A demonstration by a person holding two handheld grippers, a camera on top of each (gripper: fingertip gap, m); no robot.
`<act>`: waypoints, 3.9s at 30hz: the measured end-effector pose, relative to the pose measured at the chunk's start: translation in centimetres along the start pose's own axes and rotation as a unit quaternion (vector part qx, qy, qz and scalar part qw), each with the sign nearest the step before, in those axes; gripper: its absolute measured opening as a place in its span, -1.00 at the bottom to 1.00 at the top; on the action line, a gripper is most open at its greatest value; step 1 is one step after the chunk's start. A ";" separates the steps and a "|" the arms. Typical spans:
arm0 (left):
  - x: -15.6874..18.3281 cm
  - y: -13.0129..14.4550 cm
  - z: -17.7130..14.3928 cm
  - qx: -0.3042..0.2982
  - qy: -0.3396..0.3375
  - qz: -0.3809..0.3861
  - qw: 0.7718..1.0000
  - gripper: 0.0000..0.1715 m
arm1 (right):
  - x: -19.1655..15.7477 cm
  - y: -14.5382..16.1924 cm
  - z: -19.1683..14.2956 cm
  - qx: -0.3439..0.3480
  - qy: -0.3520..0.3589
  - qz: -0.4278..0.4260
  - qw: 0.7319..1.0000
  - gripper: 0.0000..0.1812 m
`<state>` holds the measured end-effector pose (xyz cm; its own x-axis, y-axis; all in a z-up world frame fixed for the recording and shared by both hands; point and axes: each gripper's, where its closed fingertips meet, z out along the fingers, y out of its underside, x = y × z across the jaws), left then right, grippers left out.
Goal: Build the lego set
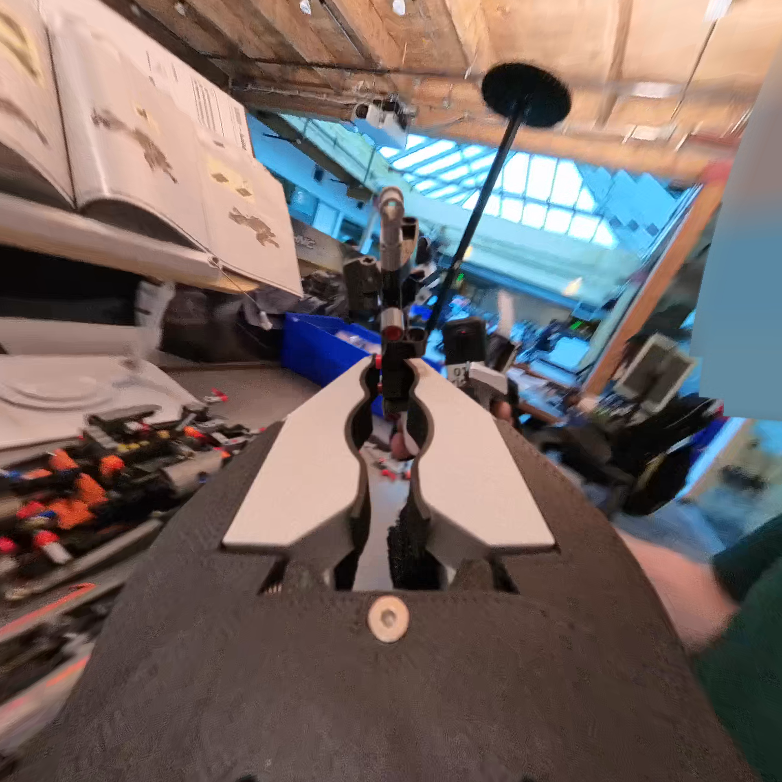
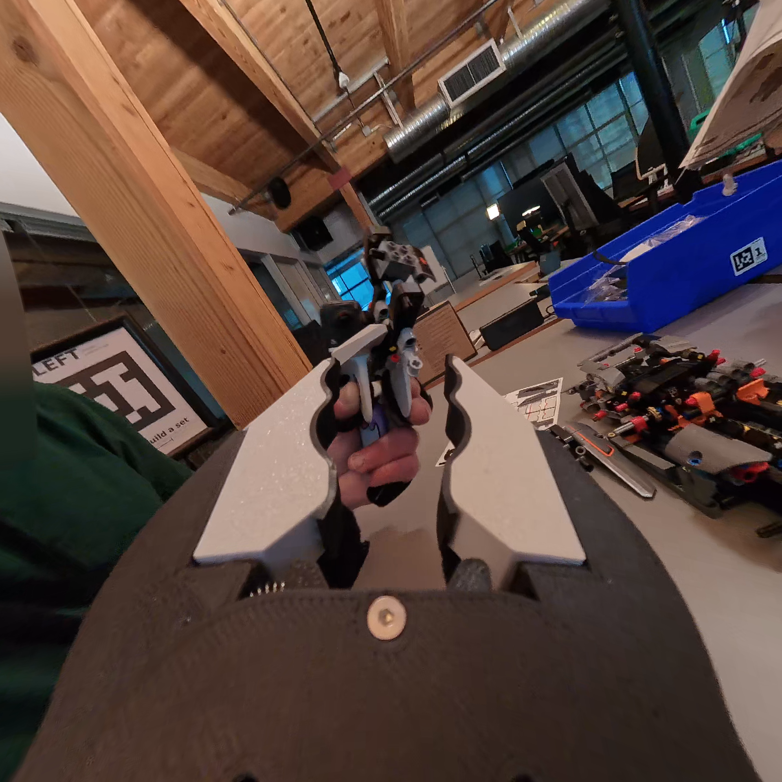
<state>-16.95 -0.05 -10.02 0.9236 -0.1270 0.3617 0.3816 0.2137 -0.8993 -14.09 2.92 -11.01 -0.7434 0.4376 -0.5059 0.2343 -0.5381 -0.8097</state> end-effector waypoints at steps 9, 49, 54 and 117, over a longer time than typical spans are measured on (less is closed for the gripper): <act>1.0 0.9 0.2 0.014 0.059 -0.146 0.987 -0.91 | 0.0 -0.3 2.1 -0.035 0.030 0.011 0.999 -0.54; 0.1 -1.2 -2.8 -0.002 0.062 -0.068 0.996 -0.81 | -0.7 1.3 3.4 -0.281 0.239 -0.688 0.625 -0.86; -1.1 -2.0 -3.6 0.023 0.078 -0.142 0.987 -0.63 | -1.5 1.5 3.4 -0.279 0.226 -0.716 0.599 -0.87; -0.6 -5.7 -1.9 0.112 -0.064 0.208 0.970 -0.87 | 1.7 1.1 5.7 -0.145 0.169 -0.134 0.966 -0.56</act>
<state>-19.74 -2.98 -5.58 0.9908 0.1341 0.0201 -0.0395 0.4274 -0.9032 -18.60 -1.03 -11.06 -0.5668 0.7694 -0.2945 0.2631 -0.1697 -0.9497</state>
